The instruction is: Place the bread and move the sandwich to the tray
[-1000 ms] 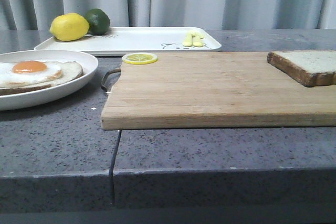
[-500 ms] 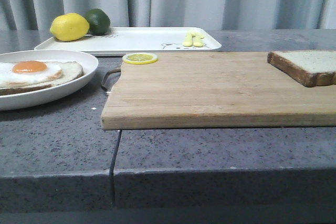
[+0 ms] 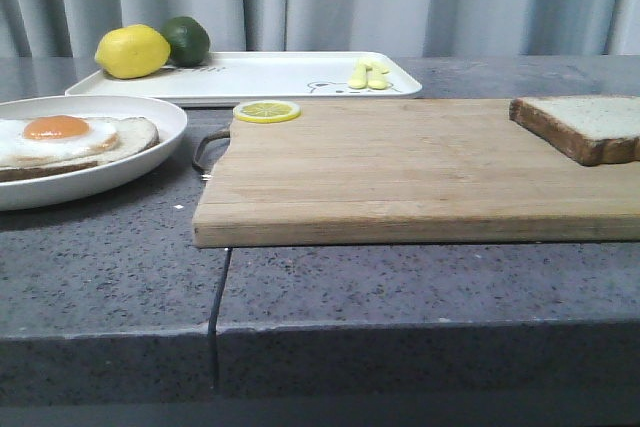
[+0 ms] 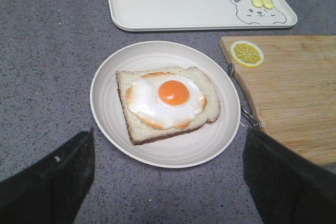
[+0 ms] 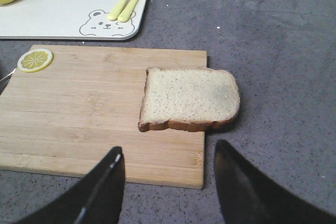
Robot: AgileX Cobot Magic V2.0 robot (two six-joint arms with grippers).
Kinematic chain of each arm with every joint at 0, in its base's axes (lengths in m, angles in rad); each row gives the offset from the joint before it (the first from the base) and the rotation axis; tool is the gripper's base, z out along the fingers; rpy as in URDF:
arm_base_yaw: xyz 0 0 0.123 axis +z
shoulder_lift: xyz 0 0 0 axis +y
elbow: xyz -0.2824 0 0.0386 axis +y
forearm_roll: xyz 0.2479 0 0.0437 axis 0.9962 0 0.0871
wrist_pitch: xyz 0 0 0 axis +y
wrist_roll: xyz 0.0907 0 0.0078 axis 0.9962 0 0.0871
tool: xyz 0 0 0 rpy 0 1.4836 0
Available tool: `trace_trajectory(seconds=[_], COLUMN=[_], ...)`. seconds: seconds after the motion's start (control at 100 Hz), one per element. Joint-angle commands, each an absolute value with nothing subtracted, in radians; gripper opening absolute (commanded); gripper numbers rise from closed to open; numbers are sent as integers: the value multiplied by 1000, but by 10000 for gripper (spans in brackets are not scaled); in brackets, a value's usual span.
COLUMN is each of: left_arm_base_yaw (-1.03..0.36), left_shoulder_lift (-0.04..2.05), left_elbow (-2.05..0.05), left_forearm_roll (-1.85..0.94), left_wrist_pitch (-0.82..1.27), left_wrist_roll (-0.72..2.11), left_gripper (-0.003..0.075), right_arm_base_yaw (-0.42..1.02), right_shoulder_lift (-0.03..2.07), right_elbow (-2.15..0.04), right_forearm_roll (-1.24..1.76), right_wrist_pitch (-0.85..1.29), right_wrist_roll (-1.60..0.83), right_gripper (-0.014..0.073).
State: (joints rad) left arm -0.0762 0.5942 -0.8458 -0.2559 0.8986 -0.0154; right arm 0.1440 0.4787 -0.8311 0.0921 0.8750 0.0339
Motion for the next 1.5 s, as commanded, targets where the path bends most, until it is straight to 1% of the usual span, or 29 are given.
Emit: trace_trajectory(seconds=[0.0, 0.87, 1.09, 1.19, 1.33, 1.49], left_arm_base_yaw=[-73, -73, -73, -73, -73, -73], left_shoulder_lift=[602, 602, 602, 602, 602, 602], left_elbow=[-881, -881, -881, -881, -881, -881], left_forearm_roll=[-278, -278, -278, -278, -278, -278], left_wrist_pitch=[838, 838, 838, 838, 838, 838], left_wrist_roll=[-14, -14, -14, -14, -14, -14], left_gripper=[546, 546, 546, 546, 546, 546], right_arm_base_yaw=[140, 140, 140, 137, 88, -38], right_shoulder_lift=[493, 493, 498, 522, 580, 660], right_elbow=[-862, -861, -862, -864, -864, -864], right_forearm_roll=[94, 81, 93, 145, 274, 435], right_wrist_pitch=[805, 800, 744, 725, 717, 697], right_wrist_roll=[33, 33, 30, 8, -89, -233], right_gripper=[407, 407, 407, 407, 407, 407])
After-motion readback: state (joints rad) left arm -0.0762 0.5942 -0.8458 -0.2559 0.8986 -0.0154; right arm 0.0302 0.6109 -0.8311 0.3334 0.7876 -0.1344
